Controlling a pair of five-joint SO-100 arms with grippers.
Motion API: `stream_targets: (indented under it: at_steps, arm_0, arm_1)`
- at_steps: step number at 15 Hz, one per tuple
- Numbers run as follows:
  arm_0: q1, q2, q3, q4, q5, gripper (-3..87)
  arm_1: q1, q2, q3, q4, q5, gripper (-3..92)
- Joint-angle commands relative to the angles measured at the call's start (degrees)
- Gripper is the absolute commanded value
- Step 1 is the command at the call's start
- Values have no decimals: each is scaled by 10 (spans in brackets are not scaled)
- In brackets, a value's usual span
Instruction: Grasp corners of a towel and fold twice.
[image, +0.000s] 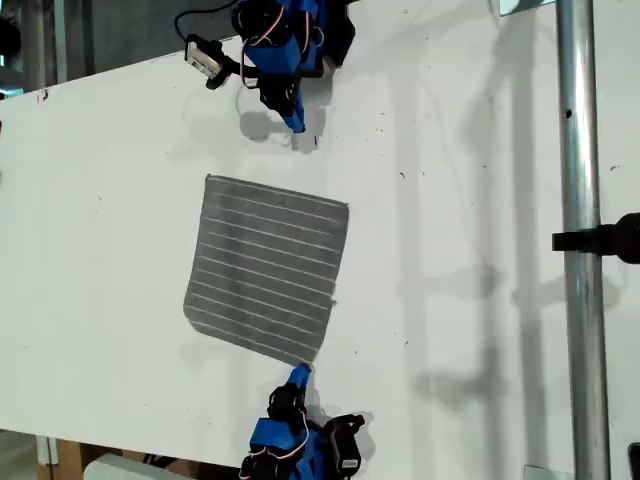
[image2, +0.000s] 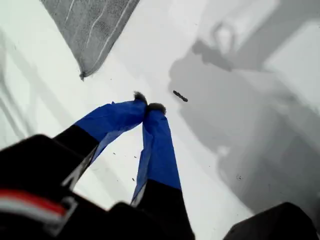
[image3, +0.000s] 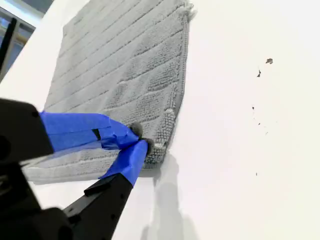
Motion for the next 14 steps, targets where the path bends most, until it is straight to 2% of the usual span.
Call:
stream_targets:
  at_steps: [1,6,9,12,14]
  arm_0:
    - [-7,-1,4,2,-5,-9]
    - [-6,-1,4,2,-3,-23]
    - [-1,-1,4,2,-7,-28]
    - [0,-1,4,2,-7,-29]
    - [-1,-1,4,2,-4,-29]
  arm_1:
    - [-1,1,-9,6,-5,-3]
    - [4,1,-11,5,-10,-3]
    - [-31,1,-46,-5,-18,-3]
    - [-31,-41,-112,-21,-69,-3]
    - [-26,-185,-205,-62,-120,-3]
